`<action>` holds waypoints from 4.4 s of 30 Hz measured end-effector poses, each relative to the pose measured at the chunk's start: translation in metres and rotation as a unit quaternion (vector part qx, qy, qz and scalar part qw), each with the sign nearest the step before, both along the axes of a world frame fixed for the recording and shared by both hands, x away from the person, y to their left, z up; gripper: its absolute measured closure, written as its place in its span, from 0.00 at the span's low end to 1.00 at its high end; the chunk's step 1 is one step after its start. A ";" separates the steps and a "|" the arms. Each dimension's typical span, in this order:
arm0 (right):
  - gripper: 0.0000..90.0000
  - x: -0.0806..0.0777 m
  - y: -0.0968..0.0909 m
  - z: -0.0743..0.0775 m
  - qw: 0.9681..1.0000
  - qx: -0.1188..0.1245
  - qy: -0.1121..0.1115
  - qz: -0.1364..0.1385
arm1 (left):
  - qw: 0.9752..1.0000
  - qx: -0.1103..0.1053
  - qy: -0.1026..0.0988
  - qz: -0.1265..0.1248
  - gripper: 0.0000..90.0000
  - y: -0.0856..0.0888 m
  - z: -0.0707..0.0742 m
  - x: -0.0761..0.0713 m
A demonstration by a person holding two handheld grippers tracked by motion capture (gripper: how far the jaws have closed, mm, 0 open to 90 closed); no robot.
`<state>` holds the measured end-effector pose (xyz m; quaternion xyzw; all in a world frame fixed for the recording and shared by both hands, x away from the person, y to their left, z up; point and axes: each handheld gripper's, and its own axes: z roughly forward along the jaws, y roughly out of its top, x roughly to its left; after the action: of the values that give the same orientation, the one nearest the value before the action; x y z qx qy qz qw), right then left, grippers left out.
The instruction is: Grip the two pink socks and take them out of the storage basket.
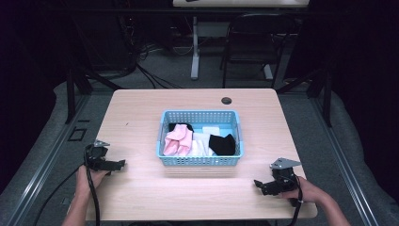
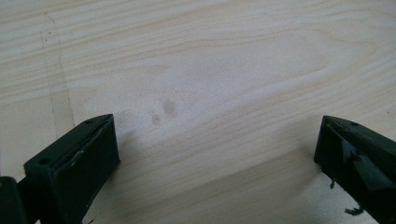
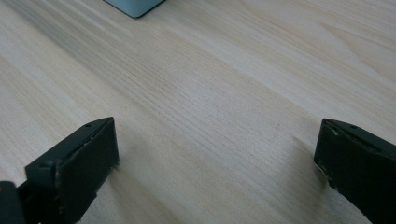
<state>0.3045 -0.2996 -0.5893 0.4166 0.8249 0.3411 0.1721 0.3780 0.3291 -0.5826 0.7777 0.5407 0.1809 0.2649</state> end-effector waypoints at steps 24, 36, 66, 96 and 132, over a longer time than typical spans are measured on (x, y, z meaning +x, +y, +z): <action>0.00 0.000 0.000 0.000 1.000 -0.001 0.000 0.000 | 0.998 -0.050 0.030 -0.023 0.00 0.002 0.040 0.005; 0.00 0.000 0.000 0.000 1.000 -0.001 0.000 0.000 | 0.994 -0.071 0.014 -0.078 0.00 -0.027 0.096 0.010; 0.00 0.000 0.000 0.000 1.000 -0.001 0.000 0.001 | 0.976 -0.025 0.025 -0.217 0.03 -0.160 0.152 0.061; 0.00 0.000 0.000 0.000 1.000 -0.001 0.000 0.000 | 0.966 0.052 0.101 -0.231 0.23 -0.245 0.097 0.104; 0.00 0.000 0.000 0.000 1.000 -0.002 0.000 0.000 | 0.971 0.100 0.114 -0.184 0.68 -0.245 0.083 0.115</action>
<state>0.3042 -0.2999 -0.5893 0.4158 0.8256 0.3397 0.1732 0.4929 0.0842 -0.4994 0.9017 0.3945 0.0920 0.1511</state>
